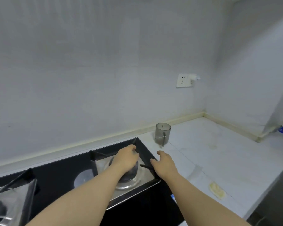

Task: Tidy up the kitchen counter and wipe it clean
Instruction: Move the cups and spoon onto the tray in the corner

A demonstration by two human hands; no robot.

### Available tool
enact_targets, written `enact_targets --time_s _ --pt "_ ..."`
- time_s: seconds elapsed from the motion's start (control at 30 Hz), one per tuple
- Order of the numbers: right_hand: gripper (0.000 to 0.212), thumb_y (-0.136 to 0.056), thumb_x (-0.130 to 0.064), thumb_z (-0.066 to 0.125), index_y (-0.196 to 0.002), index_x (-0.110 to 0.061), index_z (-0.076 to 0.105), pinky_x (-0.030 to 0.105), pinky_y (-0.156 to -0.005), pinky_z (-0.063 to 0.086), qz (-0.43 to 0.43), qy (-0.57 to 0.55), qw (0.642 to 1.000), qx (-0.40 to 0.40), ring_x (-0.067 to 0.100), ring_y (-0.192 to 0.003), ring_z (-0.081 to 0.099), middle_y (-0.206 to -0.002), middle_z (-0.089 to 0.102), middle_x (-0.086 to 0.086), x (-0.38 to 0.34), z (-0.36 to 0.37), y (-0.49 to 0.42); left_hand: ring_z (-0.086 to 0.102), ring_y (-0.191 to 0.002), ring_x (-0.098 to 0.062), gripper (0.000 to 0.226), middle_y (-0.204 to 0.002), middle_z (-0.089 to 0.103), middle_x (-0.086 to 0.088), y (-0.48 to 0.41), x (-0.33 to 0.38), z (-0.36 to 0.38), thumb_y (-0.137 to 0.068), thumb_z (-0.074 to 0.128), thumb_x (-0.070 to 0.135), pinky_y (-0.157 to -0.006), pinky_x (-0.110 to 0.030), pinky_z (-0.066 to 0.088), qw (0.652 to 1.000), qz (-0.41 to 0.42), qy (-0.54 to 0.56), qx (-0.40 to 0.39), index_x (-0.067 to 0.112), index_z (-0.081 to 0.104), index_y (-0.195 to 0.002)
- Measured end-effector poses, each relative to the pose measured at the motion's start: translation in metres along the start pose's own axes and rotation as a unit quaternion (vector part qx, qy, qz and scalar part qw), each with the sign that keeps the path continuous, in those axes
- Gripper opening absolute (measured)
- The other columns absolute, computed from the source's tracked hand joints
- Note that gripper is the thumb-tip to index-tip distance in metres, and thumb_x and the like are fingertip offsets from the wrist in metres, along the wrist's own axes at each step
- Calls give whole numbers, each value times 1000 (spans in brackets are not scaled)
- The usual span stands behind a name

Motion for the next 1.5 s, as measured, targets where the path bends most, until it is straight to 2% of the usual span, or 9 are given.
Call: enact_targets --time_s 0.33,0.47,0.57,0.73,0.9,1.03,1.2,1.33,1.5 --pt "51 -96 -24 44 -144 -11 33 35 -103 36 20 -96 994 -45 27 -131 40 -146 38 10 72 -56 -100 2 -147 -23 56 -155 24 0 -62 47 76 -95 44 32 -116 -41 19 985 -26 -172 14 19 27 -146" --pt "47 -96 -24 45 -141 -13 37 31 -98 36 29 -149 984 -95 25 -128 42 -143 42 9 77 -48 -127 -10 -147 -26 68 -160 1 -3 -68 35 99 -94 45 43 -118 -46 6 973 -94 -196 -81 21 14 -150" --pt "43 -94 -25 48 -135 -11 43 29 -82 37 40 -190 975 -111 24 -105 48 -125 51 8 77 -38 -152 -16 -145 -29 73 -159 -8 -5 -70 23 108 -92 45 47 -116 -50 0 961 -133 -192 -147 23 10 -151" --pt "16 -94 -27 46 -107 -19 41 25 -62 32 99 -250 956 -113 21 -78 42 -101 47 7 73 -23 -193 -10 -146 -26 68 -159 0 -2 -77 8 107 -91 47 47 -117 -52 4 963 -135 -208 -103 23 19 -148" --pt "39 -97 -35 42 -124 -8 49 27 -74 34 116 -283 946 -103 21 -86 45 -101 48 8 66 -11 -221 -5 -147 -20 65 -157 13 -1 -79 1 106 -89 45 44 -118 -50 5 961 -143 -223 -76 23 26 -147" --pt "26 -96 -40 43 -105 -15 45 28 -70 36 151 -330 926 -102 14 -62 36 -94 48 8 69 -5 -225 -4 -147 -22 62 -157 14 -1 -79 2 108 -90 43 42 -118 -50 1 956 -141 -245 -79 26 26 -147" --pt "16 -99 -29 38 -98 -14 43 25 -57 33 157 -364 911 -113 22 -64 45 -74 43 6 67 -5 -226 -3 -147 -21 60 -157 13 -2 -77 3 106 -91 41 42 -118 -50 -2 955 -145 -247 -73 27 25 -146" --pt "9 -98 -25 40 -105 -19 42 27 -63 38 94 -373 918 -102 28 -91 54 -97 48 3 62 -11 -217 18 -143 -17 55 -150 29 1 -73 8 100 -91 41 36 -119 -43 -4 956 -138 -260 14 25 29 -144" --pt "18 -98 -18 35 -90 -12 49 23 -53 30 12 -362 929 -78 27 -86 57 -84 50 0 38 -24 -207 44 -125 -17 45 -143 41 4 -68 14 63 -94 40 20 -108 -29 33 963 -137 -149 180 23 38 -139"
Point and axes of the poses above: each hand's wrist, its own y-axis away from the middle knuckle, its own z-axis out of the palm, x = y × z, the point moved 4 cm from there along -y, towards the middle knuckle
